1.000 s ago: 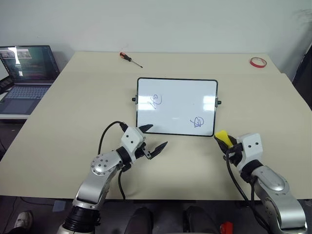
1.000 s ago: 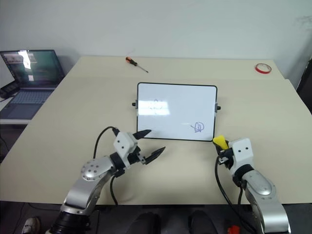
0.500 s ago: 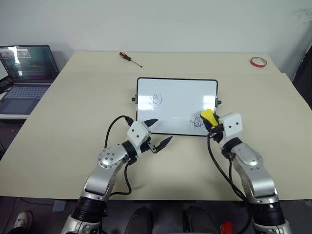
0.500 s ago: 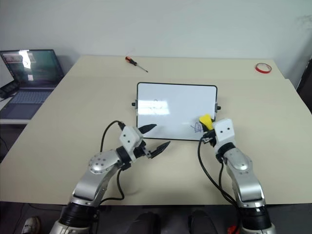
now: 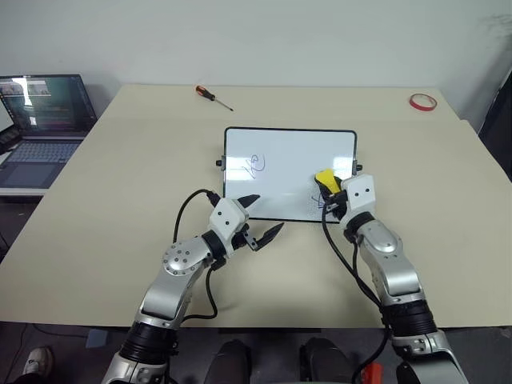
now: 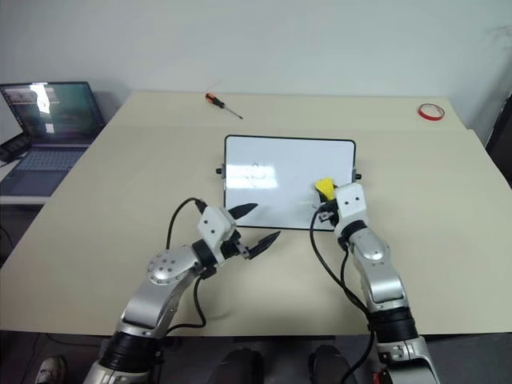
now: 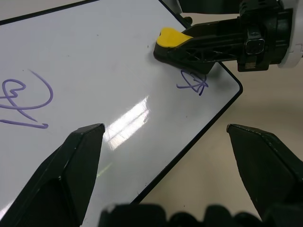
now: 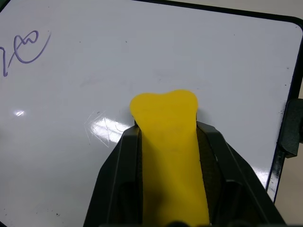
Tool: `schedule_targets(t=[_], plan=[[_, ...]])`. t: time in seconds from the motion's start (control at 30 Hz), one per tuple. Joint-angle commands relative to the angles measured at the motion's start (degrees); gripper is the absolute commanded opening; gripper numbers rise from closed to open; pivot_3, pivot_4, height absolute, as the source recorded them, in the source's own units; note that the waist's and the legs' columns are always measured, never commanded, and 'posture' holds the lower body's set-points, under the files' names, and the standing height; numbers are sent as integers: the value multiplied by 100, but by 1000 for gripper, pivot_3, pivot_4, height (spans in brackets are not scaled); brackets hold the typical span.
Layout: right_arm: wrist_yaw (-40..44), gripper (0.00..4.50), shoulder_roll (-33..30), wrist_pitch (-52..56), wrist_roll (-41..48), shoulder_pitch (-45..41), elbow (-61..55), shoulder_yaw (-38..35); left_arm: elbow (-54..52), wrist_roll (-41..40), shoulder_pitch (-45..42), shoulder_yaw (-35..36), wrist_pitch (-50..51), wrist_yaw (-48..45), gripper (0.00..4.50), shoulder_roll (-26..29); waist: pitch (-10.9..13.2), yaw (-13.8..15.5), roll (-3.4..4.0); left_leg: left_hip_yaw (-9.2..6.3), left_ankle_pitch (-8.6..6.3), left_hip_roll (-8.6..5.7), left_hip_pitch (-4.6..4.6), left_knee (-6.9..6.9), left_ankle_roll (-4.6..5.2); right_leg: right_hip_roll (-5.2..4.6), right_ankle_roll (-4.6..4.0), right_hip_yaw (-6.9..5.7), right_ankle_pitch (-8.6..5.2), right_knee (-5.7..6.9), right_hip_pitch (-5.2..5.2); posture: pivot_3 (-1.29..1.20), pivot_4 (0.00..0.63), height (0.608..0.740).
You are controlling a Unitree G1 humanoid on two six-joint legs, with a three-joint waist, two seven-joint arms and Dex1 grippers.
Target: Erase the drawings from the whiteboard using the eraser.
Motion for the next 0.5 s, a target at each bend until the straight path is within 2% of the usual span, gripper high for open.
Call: schedule_targets(t=[0.03, 0.27, 0.5], plan=[[149, 1203, -123, 278, -106, 147, -25, 138, -267, -1, -39, 42, -20, 46, 4500, 10, -1, 1, 0, 0, 0, 0, 2, 0, 0, 0, 0, 0, 0, 2, 2, 0, 150, 740], [771, 1203, -432, 848, 3, 948, -801, 554, -163, -20, -127, 53, -46, 33, 4500, 25, -3, -7, -3, 2, 0, 1, 14, 2, 0, 0, 0, 3, 0, 8, 11, 0, 150, 740], [464, 1203, -537, 973, -184, 868, -869, 341, -71, -14, -207, 10, -57, 0, 4500, 3, -3, 3, -3, -1, 1, -1, 30, 3, 0, 2, 0, 1, 0, 21, 22, 0, 150, 740]])
